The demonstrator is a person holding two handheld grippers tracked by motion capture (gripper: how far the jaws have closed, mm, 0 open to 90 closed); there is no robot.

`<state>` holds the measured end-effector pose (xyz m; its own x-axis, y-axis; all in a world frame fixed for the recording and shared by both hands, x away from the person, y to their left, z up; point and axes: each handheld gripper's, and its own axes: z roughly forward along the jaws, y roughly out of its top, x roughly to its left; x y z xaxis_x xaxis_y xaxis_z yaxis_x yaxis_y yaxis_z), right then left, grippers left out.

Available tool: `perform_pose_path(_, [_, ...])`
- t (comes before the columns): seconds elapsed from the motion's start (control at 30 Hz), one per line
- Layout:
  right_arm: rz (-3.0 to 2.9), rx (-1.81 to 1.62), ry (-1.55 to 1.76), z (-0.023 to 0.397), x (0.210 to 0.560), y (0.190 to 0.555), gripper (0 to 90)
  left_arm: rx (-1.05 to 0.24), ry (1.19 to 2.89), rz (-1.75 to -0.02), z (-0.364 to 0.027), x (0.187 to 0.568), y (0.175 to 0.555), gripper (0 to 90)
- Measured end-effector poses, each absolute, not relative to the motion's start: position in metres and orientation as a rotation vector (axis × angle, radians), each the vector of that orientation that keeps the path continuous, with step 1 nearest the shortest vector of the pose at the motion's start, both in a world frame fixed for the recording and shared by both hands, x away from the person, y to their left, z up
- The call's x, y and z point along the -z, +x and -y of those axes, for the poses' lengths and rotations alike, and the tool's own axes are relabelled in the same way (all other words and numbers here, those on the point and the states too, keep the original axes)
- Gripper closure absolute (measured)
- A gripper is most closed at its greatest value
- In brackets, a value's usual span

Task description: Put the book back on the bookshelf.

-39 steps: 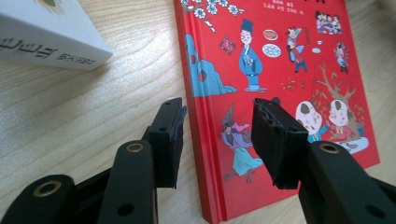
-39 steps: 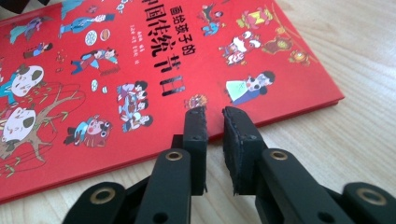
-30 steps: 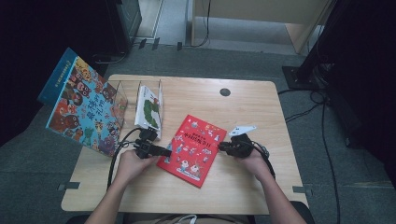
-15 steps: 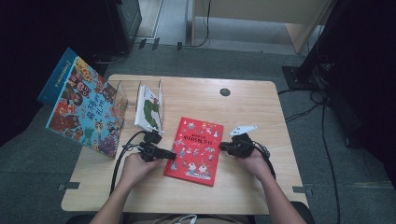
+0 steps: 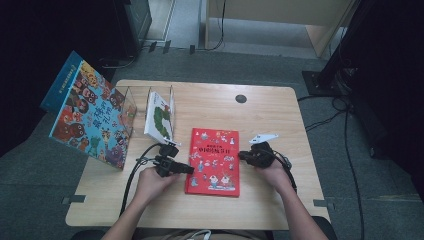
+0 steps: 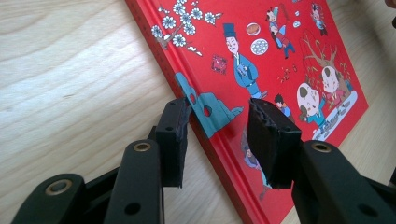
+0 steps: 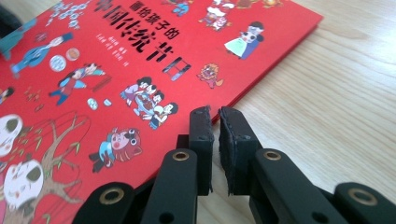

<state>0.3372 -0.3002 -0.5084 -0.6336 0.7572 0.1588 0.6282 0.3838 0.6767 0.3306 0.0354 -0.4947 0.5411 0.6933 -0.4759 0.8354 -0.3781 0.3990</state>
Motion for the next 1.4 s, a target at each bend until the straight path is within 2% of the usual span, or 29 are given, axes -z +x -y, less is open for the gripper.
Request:
perform_pose_path(0.2, [-2.439, -1.077, 1.269, 0.305, 0.508, 0.336, 83.0, 0.280, 2.173, -1.216, -0.029, 0.495, 0.329, 58.7])
perform_pose_path(0.57, [-2.423, -1.111, 1.269, 0.306, 0.504, 0.334, 75.7, 0.257, 2.143, -1.197, -0.031, 0.498, 0.325, 59.5])
perform_pose_path(0.63, [-2.421, -1.112, 1.268, 0.305, 0.503, 0.333, 72.8, 0.267, 2.147, -1.182, -0.031, 0.498, 0.326, 58.4])
perform_pose_path(0.8, [-2.408, -1.123, 1.279, 0.303, 0.501, 0.332, 65.7, 0.310, 2.140, -1.149, -0.030, 0.498, 0.326, 44.6])
perform_pose_path(0.93, [-2.408, -1.142, 1.315, 0.302, 0.501, 0.332, 59.5, 0.278, 2.155, -1.175, -0.031, 0.495, 0.329, 43.8])
perform_pose_path(1.13, [-2.389, -1.148, 1.370, 0.295, 0.500, 0.328, 50.4, 0.254, 2.088, -1.193, -0.036, 0.492, 0.343, 39.7])
perform_pose_path(1.4, [-2.392, -1.026, 1.470, 0.282, 0.494, 0.318, 44.9, 0.188, 2.143, -1.199, -0.033, 0.493, 0.344, 37.2])
